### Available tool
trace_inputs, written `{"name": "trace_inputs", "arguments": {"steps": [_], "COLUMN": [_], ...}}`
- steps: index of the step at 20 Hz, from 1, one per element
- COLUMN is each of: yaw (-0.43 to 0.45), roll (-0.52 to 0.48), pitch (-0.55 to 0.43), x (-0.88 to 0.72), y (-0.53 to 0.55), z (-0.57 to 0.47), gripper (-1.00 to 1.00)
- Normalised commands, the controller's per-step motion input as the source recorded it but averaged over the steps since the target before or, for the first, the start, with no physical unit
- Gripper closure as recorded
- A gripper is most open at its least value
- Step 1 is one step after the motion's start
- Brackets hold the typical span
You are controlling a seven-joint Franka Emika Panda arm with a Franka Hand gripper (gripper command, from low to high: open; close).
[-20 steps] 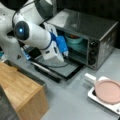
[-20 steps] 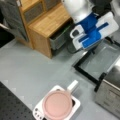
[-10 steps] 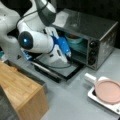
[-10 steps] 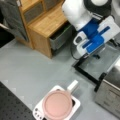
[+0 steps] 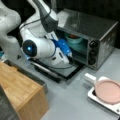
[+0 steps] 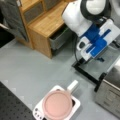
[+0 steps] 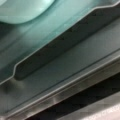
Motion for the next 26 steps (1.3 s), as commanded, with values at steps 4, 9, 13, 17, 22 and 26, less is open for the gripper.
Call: {"name": "trace_inputs", "arguments": {"steps": [4,9,13,17,22,26], "yaw": [0.192,0.095,-0.012,-0.065,-0.106,-0.117], "roll": [0.314,0.269,0.237,0.215,0.172,0.132], "pitch": [-0.099,-0.080,-0.051,-0.050,-0.068,-0.085], "x": [0.02,0.04,0.04,0.00,-0.03,-0.06], "y": [0.07,0.12,0.16,0.21,0.17,0.06], "z": [-0.14,-0.11,-0.08,-0.08,-0.13,-0.14], "gripper": [-1.00,-1.00,-1.00,-1.00,-1.00,-1.00]}}
